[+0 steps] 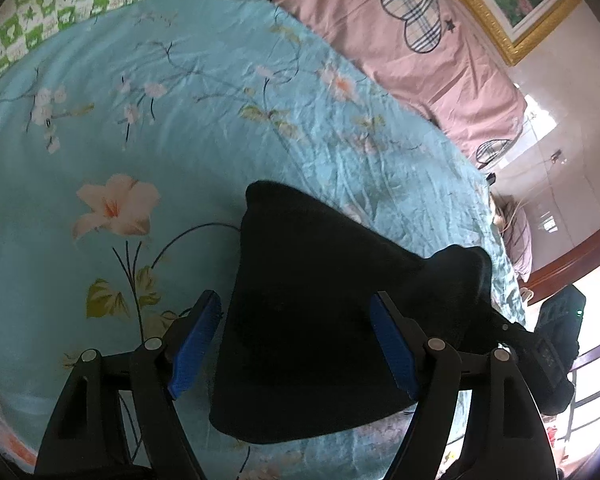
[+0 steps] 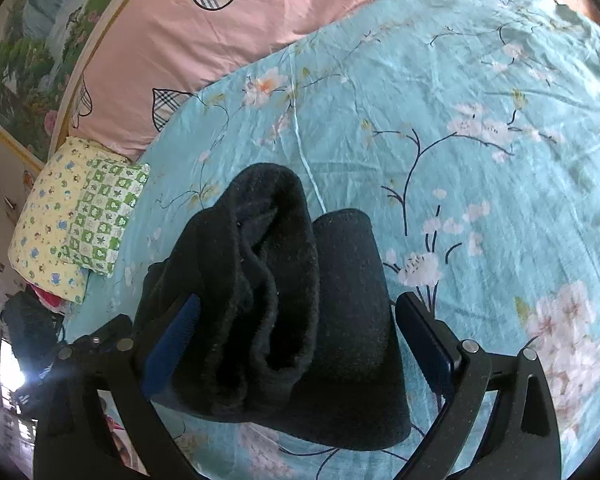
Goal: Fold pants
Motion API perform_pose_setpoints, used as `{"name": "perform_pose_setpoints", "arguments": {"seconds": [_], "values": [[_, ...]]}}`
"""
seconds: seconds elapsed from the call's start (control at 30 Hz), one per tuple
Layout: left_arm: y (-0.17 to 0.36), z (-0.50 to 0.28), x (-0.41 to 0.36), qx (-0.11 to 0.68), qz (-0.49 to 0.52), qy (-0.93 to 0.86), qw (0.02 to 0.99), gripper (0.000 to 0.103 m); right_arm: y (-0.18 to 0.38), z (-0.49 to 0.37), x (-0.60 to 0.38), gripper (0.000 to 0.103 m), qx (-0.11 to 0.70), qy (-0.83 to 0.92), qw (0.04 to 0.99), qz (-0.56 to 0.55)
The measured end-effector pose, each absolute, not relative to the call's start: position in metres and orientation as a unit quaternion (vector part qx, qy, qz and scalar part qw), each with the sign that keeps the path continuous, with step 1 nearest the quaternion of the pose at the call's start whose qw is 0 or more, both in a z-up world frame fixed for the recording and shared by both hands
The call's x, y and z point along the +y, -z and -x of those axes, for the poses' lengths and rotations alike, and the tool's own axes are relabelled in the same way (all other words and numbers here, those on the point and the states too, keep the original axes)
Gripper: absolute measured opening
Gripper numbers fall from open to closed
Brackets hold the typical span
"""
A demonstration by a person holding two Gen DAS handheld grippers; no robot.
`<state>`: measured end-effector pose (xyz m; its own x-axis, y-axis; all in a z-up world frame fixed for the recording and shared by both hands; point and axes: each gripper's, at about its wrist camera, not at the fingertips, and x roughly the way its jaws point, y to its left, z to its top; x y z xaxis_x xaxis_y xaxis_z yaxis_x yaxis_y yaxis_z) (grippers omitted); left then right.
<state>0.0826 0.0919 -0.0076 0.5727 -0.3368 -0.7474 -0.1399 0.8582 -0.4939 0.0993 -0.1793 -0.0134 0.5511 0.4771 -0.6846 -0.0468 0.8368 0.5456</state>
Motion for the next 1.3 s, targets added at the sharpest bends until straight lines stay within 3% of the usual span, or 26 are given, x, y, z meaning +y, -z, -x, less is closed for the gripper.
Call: {"name": "perform_pose_setpoints", "arguments": {"seconds": [0.13,0.3,0.47,0.63,1.03,1.3], "values": [[0.016,-0.086,0.090,0.466,0.269,0.059,0.841,0.078,0.016,-0.100,-0.175,0.097,0.454,-0.161,0.846,-0.229],[0.022,-0.091,0.088,0.473,0.274,0.062,0.835,0.079,0.021,-0.096,-0.175,0.080,0.448,-0.167,0.854,-0.206],[0.029,-0.098,0.083,0.483,0.274,0.065,0.829,0.079,0.025,-0.087,-0.191,0.054,0.436,-0.190,0.848,-0.231],[0.037,-0.104,0.076,0.491,0.262,0.059,0.828,0.078,0.029,-0.081,-0.197,0.049,0.427,-0.205,0.845,-0.249],[0.021,-0.101,0.066,0.474,0.242,0.069,0.844,0.034,0.030,-0.072,-0.200,0.046,0.400,-0.229,0.845,-0.270],[-0.014,-0.086,0.061,0.447,0.231,0.080,0.860,0.030,0.015,-0.069,-0.196,0.044,0.392,-0.230,0.851,-0.262]]}}
